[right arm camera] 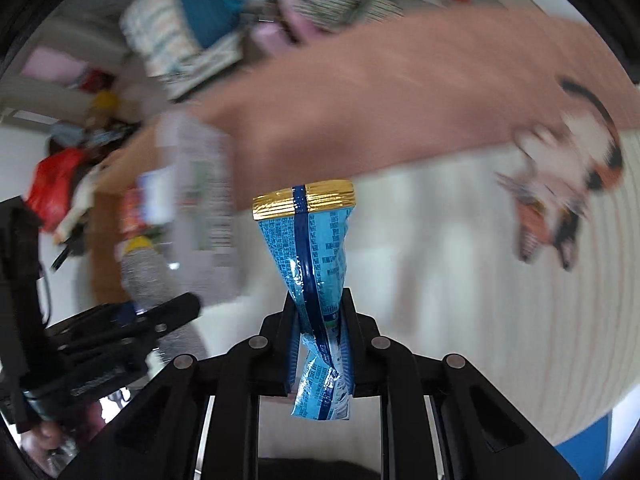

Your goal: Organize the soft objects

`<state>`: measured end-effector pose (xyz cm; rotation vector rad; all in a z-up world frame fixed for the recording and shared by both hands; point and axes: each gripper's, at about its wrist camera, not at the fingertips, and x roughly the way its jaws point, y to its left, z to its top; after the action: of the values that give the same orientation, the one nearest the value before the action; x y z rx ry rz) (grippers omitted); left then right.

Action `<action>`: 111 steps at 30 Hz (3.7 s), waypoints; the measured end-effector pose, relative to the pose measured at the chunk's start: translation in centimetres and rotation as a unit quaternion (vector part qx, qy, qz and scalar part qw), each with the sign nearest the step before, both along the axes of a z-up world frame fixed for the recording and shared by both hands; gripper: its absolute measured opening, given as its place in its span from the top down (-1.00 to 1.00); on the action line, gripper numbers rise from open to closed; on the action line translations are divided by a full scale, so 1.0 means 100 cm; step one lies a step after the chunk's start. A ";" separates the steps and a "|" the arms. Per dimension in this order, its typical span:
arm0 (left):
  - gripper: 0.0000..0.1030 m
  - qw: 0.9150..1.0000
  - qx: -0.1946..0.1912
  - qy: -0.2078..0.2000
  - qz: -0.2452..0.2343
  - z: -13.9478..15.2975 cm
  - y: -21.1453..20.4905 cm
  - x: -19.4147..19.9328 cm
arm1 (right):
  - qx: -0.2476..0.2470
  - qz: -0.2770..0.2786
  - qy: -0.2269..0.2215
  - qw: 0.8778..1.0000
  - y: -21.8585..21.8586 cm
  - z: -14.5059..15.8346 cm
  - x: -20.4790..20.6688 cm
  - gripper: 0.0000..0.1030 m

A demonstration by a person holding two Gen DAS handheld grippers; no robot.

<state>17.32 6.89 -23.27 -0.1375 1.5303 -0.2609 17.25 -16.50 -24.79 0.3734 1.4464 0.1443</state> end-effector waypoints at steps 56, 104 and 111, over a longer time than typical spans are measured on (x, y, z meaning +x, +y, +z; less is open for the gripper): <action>-0.85 0.986 0.141 -0.033 0.087 -0.036 0.193 0.013 | -0.178 0.081 0.012 0.981 0.235 -0.051 0.036 -1.00; -0.85 0.951 0.120 -0.260 0.115 0.225 0.146 -0.140 | -0.177 0.056 -0.250 0.950 0.196 0.261 -0.158 -1.00; -0.85 0.951 0.119 -0.259 0.116 0.223 0.146 -0.142 | -0.180 0.052 -0.252 0.949 0.191 0.263 -0.160 -1.00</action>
<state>3.10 21.47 -0.95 -0.0487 0.9992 0.0761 1.26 2.63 1.54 -0.0452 0.9574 0.0514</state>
